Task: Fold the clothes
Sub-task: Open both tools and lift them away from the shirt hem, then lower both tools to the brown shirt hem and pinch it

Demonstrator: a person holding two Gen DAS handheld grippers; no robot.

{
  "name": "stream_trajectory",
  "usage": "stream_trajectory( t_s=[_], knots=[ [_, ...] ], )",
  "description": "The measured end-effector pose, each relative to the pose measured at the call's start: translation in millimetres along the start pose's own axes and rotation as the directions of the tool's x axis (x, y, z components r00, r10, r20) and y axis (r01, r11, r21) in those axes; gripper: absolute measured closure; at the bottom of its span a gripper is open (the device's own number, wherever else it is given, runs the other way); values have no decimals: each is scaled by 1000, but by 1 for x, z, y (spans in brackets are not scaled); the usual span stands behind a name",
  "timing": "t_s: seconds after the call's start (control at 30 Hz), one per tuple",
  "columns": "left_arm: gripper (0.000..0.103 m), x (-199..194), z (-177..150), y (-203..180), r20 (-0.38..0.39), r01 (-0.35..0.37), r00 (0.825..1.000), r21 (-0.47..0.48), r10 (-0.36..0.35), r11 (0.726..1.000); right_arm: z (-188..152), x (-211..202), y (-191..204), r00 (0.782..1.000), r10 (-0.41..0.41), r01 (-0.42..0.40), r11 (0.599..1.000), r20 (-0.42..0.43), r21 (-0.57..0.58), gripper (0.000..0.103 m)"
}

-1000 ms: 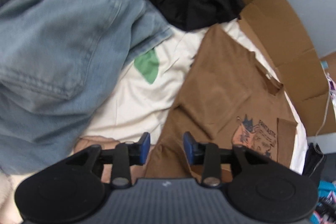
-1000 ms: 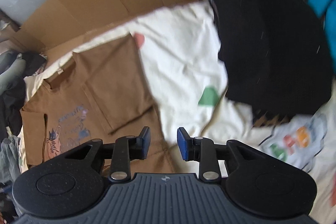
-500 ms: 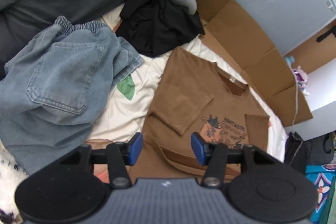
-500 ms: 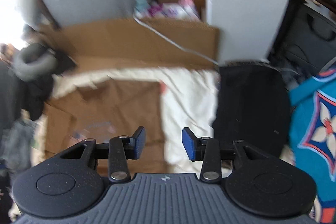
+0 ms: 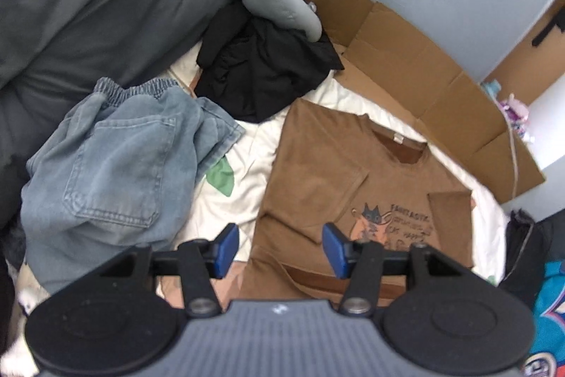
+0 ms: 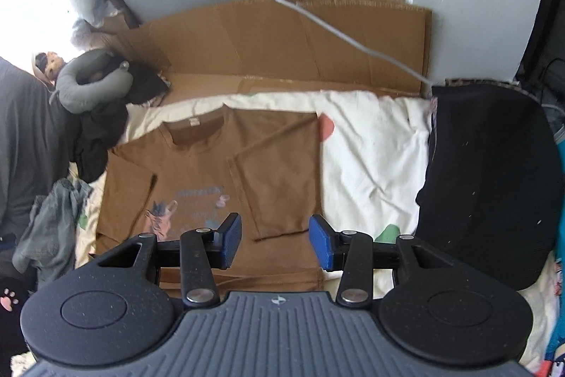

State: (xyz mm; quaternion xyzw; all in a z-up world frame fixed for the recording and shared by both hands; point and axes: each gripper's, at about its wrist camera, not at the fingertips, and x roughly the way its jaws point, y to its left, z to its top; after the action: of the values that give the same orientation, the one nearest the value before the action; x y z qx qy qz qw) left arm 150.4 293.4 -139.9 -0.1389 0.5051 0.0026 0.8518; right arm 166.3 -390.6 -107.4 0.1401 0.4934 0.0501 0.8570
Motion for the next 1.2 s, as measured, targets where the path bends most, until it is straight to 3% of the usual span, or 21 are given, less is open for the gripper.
stream_trajectory(
  t_s=[0.2,0.3,0.53,0.67,0.9,1.0,1.07,1.2],
  knots=[
    [48,46,-18,-4,-11,22,1000,98,-21,995,-37,51,-12,1000,-2,3,998,13,-62,54],
    [48,71,-29,-2,14,-4,1000,137,3,991,-56,84,-21,1000,-6,5,997,-9,-80,54],
    [48,130,-58,16,-26,-22,999,112,25,994,-102,149,-30,999,-25,22,995,-29,-102,54],
    [49,148,-65,22,-12,-43,999,127,45,991,-113,175,-40,998,-46,43,996,-46,-75,54],
    [49,171,-75,22,-54,-20,998,184,31,983,-119,191,-49,996,-65,59,994,-65,-86,54],
    [53,179,-78,21,-62,-12,998,207,25,978,-121,196,-52,996,-63,57,995,-66,-84,54],
    [63,184,-79,19,-70,3,997,214,13,977,-122,198,-52,996,-60,55,995,-65,-87,54],
    [71,189,-78,15,-59,3,998,244,12,970,-123,199,-51,997,-48,42,994,-57,-100,59]
  ],
)
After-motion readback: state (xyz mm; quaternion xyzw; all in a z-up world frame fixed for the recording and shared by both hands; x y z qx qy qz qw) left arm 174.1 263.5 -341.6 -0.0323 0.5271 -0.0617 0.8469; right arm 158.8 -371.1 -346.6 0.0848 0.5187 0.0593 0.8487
